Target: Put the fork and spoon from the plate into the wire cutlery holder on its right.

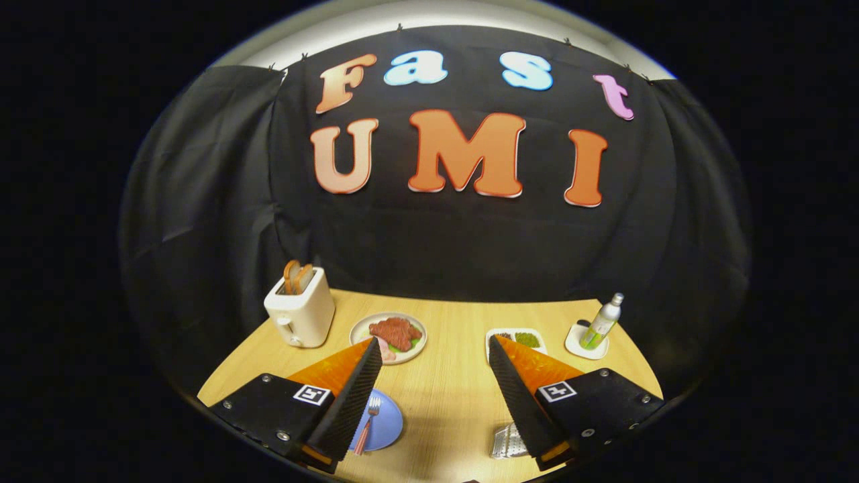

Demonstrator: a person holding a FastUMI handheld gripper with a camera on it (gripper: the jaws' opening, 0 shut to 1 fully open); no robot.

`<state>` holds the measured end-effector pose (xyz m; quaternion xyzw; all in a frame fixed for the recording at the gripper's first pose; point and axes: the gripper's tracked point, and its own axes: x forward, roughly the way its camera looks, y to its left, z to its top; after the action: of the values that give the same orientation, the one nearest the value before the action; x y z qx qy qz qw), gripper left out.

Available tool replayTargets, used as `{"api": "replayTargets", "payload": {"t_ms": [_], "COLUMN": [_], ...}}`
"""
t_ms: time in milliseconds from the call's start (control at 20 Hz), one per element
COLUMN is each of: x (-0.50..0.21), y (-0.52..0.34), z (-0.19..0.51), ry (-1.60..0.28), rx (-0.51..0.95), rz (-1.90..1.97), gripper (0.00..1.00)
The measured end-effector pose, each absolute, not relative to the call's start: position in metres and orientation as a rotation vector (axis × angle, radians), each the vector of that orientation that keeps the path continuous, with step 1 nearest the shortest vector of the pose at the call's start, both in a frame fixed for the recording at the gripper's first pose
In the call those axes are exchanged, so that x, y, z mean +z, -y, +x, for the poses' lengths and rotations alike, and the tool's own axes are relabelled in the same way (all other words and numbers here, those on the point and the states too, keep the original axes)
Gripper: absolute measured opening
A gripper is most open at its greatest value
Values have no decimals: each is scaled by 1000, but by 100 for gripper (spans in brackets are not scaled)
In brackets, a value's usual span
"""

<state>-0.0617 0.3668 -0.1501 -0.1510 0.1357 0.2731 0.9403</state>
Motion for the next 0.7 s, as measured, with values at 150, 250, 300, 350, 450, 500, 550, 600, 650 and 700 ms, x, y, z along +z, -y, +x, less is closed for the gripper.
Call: {"api": "replayTargets", "payload": {"t_ms": [150, 250, 300, 350, 450, 500, 550, 600, 650, 700], "x": [-200, -236, -254, -270, -294, -305, -314, -322, -330, -338], "y": [-384, -394, -394, -397, -404, -405, -407, -408, -409, -410], "z": [-76, -81, -84, -87, -97, -100, -101, -103, -104, -104], "ry": [-399, -460, -499, -530, -593, -622, -645, -661, -679, -695], "rx": [594, 608, 605, 611, 626, 626, 625, 622, 620, 619], "rz": [-364, -405, -437, -453, -449, -446, -444, -444, -447, -451], "gripper": [97, 96, 96, 95, 94, 93, 92, 91, 88, 86]}}
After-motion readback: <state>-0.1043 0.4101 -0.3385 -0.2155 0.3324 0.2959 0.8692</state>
